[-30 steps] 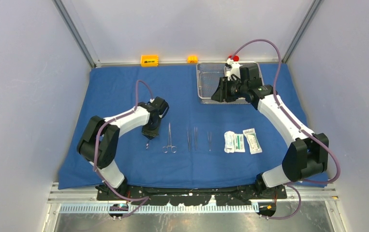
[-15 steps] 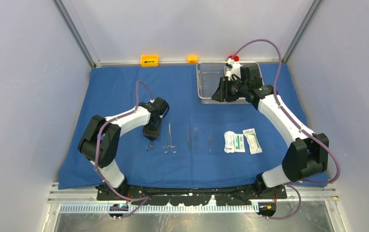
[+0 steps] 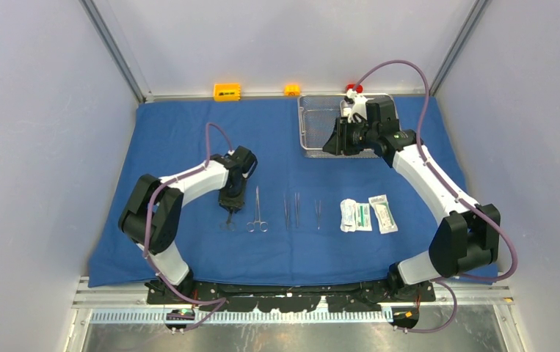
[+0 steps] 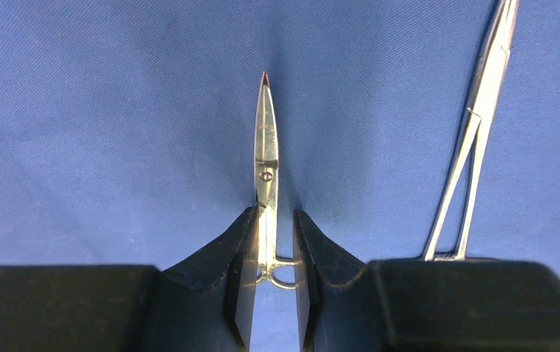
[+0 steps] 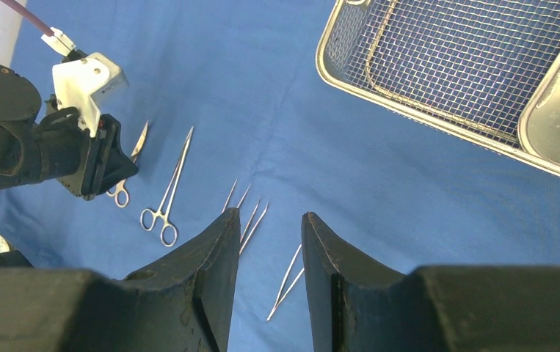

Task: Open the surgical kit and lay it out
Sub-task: Place the medical item in the surgical kit.

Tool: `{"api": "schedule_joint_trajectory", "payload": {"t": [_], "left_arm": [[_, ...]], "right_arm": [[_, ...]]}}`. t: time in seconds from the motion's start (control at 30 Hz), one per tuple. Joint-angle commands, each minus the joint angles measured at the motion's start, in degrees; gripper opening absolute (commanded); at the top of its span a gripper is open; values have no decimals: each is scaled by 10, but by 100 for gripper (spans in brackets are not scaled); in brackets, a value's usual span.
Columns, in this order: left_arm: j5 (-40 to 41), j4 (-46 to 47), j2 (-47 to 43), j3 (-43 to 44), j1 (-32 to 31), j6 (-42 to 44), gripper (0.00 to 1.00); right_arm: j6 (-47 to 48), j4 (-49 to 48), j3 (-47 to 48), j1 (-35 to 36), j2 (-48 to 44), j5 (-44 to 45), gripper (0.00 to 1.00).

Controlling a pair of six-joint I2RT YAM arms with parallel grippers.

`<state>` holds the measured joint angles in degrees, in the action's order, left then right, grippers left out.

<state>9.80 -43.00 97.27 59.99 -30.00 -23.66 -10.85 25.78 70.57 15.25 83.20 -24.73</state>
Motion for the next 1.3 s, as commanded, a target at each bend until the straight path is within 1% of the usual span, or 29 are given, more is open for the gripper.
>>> {"api": "schedule_joint_trajectory", "payload": {"t": [0.0, 0.2, 0.47, 0.67, 0.83, 0.97, 1.27], "left_arm": [[-9, 14, -10, 18, -2, -9, 26], [-17, 19, -4, 19, 3, -12, 28], [-29, 16, -5, 22, 19, -20, 23], [-35, 14, -24, 23, 24, -21, 24], [-42, 17, -49, 2, 35, -23, 25], [-60, 27, -54, -19, 57, -30, 24], [-82, 39, -43, -20, 66, -22, 23]], "right_arm": [[3, -11, 1, -3, -26, 3, 41], [2, -14, -4, -5, -30, 4, 41], [2, -17, -10, -6, -34, 4, 41], [0, -19, -10, -7, -30, 3, 41], [0, -20, -10, -7, -28, 2, 41], [0, -20, -11, -7, -29, 3, 41], [-1, -21, -13, -7, -30, 1, 41]]}}
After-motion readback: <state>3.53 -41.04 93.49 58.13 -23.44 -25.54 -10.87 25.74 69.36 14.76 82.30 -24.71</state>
